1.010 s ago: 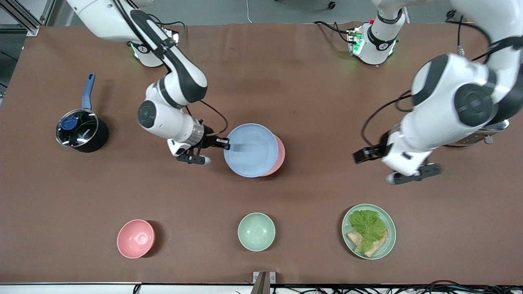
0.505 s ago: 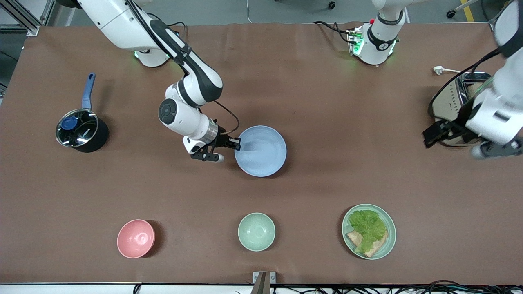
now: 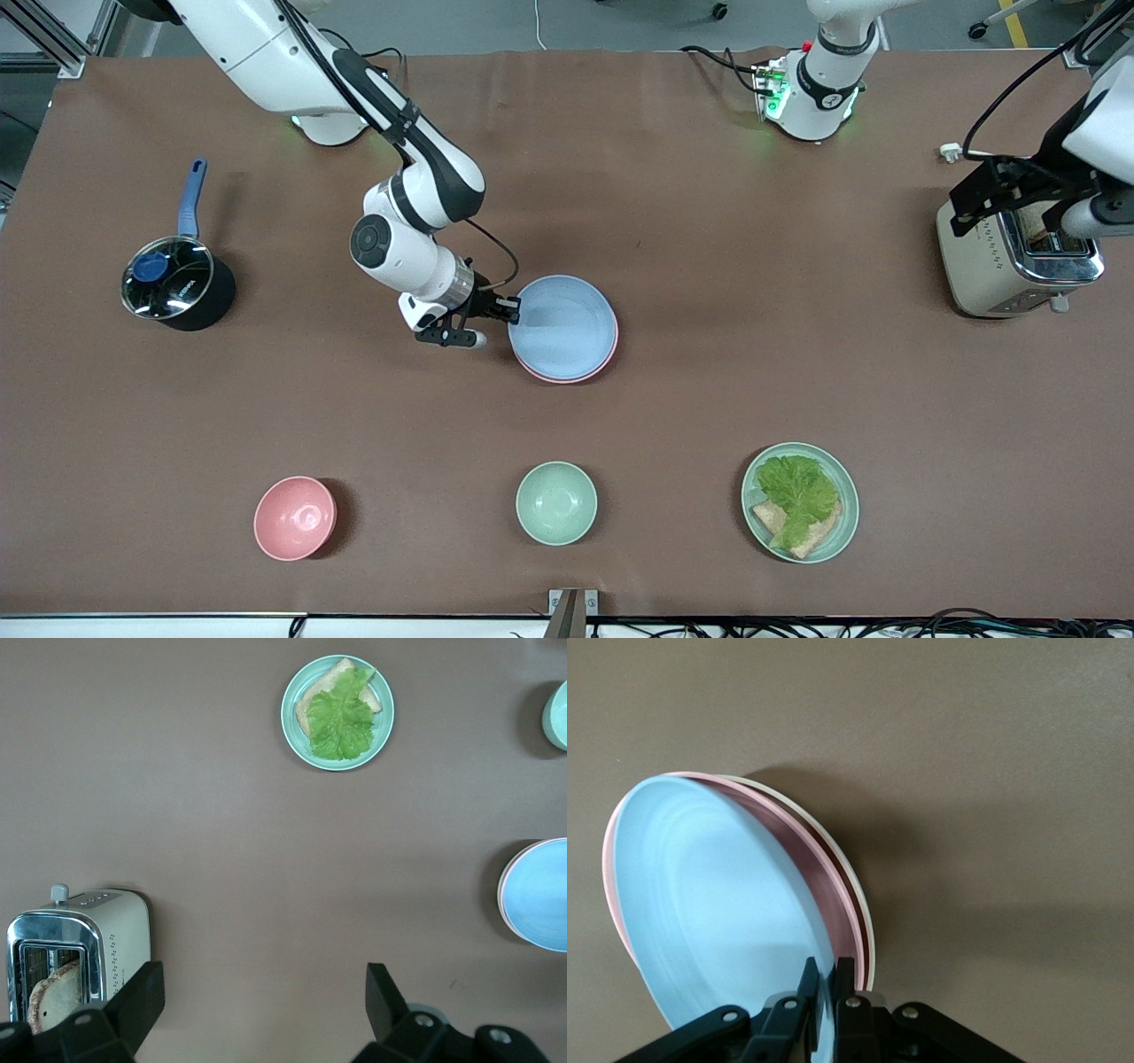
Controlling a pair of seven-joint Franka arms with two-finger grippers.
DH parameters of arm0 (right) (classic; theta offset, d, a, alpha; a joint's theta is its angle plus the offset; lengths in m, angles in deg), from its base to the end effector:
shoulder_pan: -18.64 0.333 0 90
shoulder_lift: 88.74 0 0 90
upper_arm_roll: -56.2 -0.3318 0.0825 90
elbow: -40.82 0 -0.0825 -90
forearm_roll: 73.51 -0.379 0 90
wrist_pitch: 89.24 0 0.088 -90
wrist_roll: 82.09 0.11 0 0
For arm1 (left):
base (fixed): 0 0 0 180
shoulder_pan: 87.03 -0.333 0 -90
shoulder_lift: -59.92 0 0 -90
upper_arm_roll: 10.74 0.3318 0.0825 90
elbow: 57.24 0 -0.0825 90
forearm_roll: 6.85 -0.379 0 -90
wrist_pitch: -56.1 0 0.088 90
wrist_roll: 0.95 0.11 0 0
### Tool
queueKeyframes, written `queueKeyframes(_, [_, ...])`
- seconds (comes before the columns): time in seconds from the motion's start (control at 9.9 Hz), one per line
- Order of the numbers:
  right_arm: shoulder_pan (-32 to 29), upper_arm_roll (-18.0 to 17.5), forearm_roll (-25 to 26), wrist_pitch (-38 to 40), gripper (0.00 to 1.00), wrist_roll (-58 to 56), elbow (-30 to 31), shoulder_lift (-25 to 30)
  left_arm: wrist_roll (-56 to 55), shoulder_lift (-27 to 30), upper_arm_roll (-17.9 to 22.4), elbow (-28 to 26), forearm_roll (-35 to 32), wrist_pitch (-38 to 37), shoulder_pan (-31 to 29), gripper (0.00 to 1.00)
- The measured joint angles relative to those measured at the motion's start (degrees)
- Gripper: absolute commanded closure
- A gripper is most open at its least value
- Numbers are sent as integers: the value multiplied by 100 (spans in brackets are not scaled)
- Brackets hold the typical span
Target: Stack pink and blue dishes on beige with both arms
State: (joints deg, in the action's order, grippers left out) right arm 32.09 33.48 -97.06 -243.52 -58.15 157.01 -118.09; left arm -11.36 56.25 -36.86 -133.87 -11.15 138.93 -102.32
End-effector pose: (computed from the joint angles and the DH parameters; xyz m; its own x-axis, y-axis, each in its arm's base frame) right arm 0.5158 0.3477 0.2394 0.9774 -0.1858 -0.1009 -0.2109 -0.8920 -0.3998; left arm 0.5474 -0.0845 0.7016 0.9983 0.0044 0.0581 0.0065 -0.9993 -0.0358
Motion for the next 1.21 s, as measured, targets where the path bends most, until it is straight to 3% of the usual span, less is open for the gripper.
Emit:
queueKeyframes(0.2, [-1, 2, 3, -10, 0, 0, 1, 0, 94, 222, 854, -235, 21, -51, 795, 0])
queueKeyframes(0.4, [-23, 23, 43, -72, 0, -5, -22, 57, 177, 426, 1587, -519, 22, -58, 1441, 0])
queueKeyframes(0.61, [-320, 120, 500, 209, 0, -1, -68, 423, 201, 542, 1739, -633, 22, -58, 1529, 0])
queueKeyframes(0.71, [-628, 203, 1027, 763, 0, 6, -112, 748, 212, 550, 1743, -644, 23, -58, 1530, 0])
queueKeyframes(0.91, [-1072, 694, 2133, 2319, 0, 12, -299, 1583, 248, 550, 1745, -667, 74, -58, 1533, 0])
queueKeyframes(1.21, [-1131, 1754, 2545, 4226, 0, -228, -1063, 2527, 248, 548, 1770, -705, 176, -58, 1523, 0])
